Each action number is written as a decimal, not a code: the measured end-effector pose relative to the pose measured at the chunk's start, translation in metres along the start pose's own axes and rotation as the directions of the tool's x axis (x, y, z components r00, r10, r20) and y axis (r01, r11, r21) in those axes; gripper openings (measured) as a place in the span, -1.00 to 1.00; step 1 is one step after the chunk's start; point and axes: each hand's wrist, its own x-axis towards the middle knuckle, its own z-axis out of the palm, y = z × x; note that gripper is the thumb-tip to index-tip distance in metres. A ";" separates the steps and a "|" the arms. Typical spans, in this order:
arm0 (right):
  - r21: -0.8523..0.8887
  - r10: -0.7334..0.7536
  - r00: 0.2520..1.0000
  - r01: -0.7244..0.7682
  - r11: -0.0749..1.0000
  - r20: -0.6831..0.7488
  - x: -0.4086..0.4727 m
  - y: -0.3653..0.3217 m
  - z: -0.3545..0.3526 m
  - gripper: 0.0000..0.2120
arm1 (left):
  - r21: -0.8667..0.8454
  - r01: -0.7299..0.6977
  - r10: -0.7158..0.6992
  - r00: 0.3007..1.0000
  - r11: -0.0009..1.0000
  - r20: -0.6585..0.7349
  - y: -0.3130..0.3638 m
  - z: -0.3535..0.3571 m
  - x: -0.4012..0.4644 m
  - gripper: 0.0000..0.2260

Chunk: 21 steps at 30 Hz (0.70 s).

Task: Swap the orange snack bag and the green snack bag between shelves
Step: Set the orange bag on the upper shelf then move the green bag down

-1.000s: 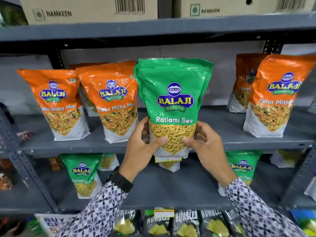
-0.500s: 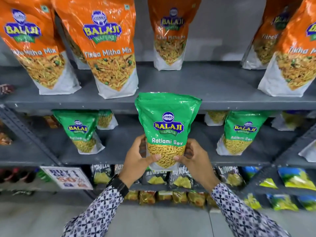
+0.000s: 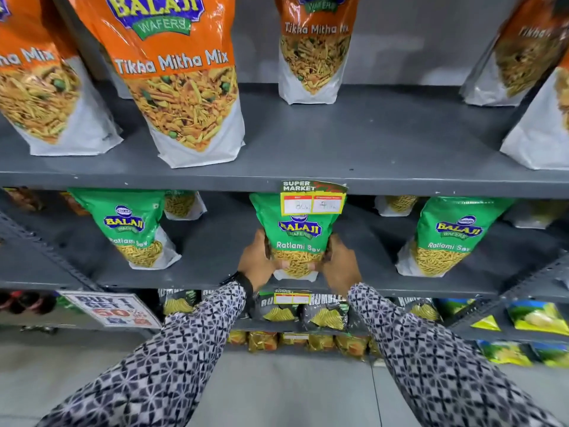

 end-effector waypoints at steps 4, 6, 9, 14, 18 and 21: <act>-0.039 0.019 0.999 -0.017 0.999 0.049 0.018 0.002 0.005 -0.43 | 0.021 0.023 -0.023 1.000 1.000 0.000 -0.005 0.009 0.019 -0.35; -0.016 0.026 0.998 -0.026 1.000 0.048 0.023 0.006 0.009 -0.44 | 0.036 0.029 -0.029 1.000 0.999 -0.006 -0.010 0.013 0.023 -0.36; -0.024 0.035 0.999 -0.035 0.999 0.013 0.021 0.010 0.015 -0.46 | 0.053 0.010 -0.008 1.000 0.999 -0.030 -0.018 0.015 0.025 -0.39; -0.036 0.020 1.000 -0.020 0.999 -0.006 0.019 0.012 0.019 -0.47 | 0.056 0.002 -0.001 1.000 0.998 -0.012 -0.020 0.014 0.025 -0.36; -0.028 0.051 0.998 -0.052 0.998 -0.030 0.011 0.011 0.014 -0.41 | 0.038 0.002 -0.003 1.000 0.999 0.018 -0.022 0.008 0.016 -0.27; 0.047 0.079 0.989 -0.074 0.996 -0.125 -0.006 0.006 0.006 -0.48 | 0.024 0.001 -0.001 1.000 1.000 -0.017 -0.017 -0.001 -0.003 -0.24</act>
